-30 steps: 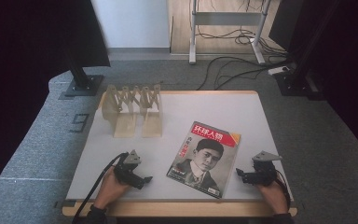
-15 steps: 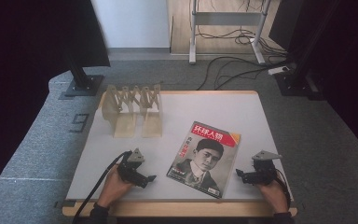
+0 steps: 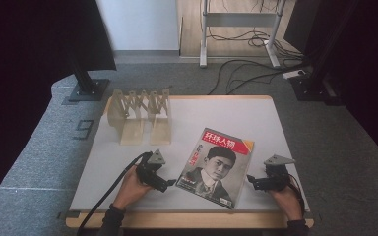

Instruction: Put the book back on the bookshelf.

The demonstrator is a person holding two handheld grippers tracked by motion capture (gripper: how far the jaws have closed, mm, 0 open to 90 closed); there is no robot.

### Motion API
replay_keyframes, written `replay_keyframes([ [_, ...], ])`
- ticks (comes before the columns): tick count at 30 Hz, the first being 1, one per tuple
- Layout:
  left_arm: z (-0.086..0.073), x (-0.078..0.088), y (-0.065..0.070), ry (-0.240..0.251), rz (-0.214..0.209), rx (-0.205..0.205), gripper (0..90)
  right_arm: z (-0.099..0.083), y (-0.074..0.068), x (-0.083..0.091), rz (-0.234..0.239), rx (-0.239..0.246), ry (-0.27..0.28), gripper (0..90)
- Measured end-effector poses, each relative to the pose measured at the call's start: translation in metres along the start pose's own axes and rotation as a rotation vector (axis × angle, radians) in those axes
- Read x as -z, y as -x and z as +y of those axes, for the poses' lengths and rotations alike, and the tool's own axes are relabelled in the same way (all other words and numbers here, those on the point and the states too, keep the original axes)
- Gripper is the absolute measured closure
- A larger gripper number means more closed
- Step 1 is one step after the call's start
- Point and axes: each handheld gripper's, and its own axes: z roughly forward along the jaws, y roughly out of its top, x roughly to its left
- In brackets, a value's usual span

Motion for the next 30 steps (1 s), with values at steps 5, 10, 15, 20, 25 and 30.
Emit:
replay_keyframes([
  [5,0.012,-0.012,0.001,-0.001,-0.020,-0.011,0.4,0.007,0.000,-0.004,0.009,0.008,0.007,6.5],
  [10,0.020,-0.022,0.002,-0.010,-0.036,-0.026,0.2,0.013,-0.001,-0.012,0.015,0.013,0.009,6.5],
  [15,0.025,-0.037,0.004,-0.021,-0.043,-0.036,0.0,0.020,-0.001,-0.021,0.018,0.014,0.005,6.5],
  [20,0.023,-0.046,0.003,-0.025,-0.067,-0.016,0.0,0.024,-0.001,-0.028,0.024,0.012,0.001,6.0],
  [25,0.021,-0.056,0.008,-0.035,-0.092,-0.020,0.0,0.028,-0.003,-0.038,0.034,0.010,-0.002,5.7],
  [30,0.021,-0.058,0.013,-0.014,-0.113,-0.017,0.0,0.030,-0.006,-0.047,0.056,0.010,-0.013,6.8],
])
